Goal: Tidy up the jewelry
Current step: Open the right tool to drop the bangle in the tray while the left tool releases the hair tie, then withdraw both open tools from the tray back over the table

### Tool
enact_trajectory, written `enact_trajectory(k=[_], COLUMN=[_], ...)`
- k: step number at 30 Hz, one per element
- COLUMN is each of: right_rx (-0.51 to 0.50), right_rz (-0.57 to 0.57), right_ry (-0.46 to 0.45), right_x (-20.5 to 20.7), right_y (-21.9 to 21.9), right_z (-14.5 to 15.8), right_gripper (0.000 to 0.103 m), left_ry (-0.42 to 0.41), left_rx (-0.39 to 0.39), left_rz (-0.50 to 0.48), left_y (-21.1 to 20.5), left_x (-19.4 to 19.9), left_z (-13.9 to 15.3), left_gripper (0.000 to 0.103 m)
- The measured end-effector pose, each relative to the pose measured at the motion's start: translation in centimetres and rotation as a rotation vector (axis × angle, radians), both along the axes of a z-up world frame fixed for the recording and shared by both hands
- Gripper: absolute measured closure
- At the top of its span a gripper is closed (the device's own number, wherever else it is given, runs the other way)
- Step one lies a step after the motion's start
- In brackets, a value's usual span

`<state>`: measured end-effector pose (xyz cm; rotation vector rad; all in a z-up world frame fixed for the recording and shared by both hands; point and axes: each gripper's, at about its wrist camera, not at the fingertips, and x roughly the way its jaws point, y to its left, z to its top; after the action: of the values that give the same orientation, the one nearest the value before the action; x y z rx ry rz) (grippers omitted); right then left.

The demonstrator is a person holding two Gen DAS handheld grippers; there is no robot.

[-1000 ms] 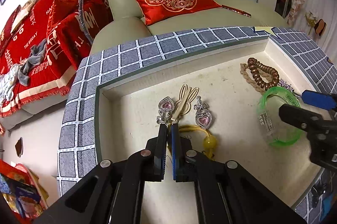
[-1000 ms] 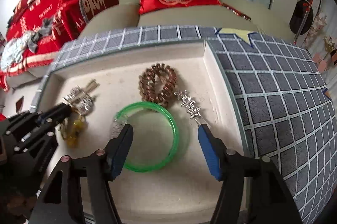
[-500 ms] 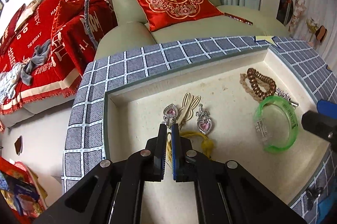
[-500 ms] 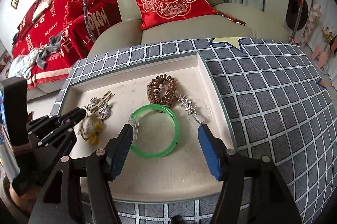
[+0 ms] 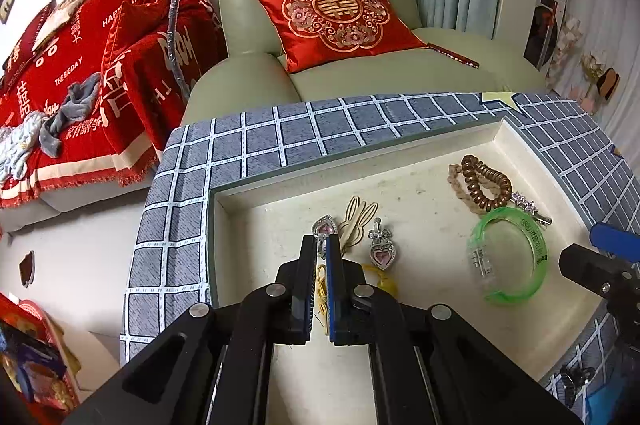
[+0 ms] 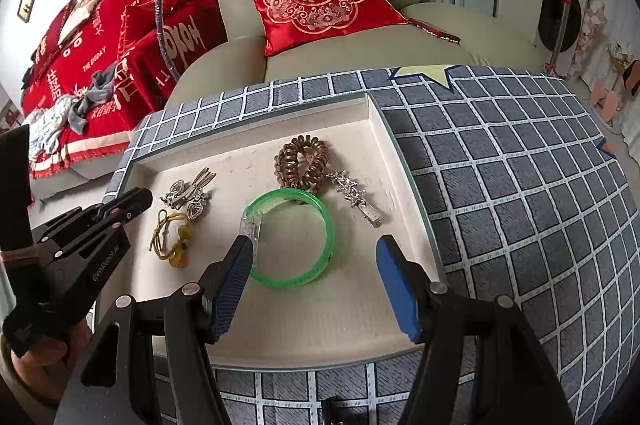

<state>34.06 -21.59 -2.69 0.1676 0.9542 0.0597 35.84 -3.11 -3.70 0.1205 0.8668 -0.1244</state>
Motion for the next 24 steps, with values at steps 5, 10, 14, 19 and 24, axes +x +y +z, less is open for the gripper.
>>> enact_trajectory(k=[5,10,14,19,24], right_rx=[0.008,0.012,0.048,0.104,0.080], right_rz=[-0.017,-0.019,0.000,-0.016,-0.007], right_ry=[-0.003,-0.003,-0.028,-0.118,-0.146], right_x=[-0.2,-0.4,-0.8,-2.0,-2.7], right_y=[-0.7,-1.0,-0.8,-0.7,-0.3], right_z=[0.0,0.1,0.6,1.7,2.7], right_gripper=[0.035,0.035,0.019,0.011,0.000], left_ry=[-0.007,-0.049,-0.061,-0.065,-0.063], left_rx=[-0.018,-0.004,0.003,0.004,0.001], left_rz=[0.024,0.038,0.036,0.042,0.049], left_y=[0.5,0.9,1.0,1.1,1.4], left_x=[-0.1,0.0,-0.2,-1.3,-2.2], left_z=[0.7,1.5,1.9,1.8,2.0], left_gripper=[0.000,0.000,0.000,0.000,0.000])
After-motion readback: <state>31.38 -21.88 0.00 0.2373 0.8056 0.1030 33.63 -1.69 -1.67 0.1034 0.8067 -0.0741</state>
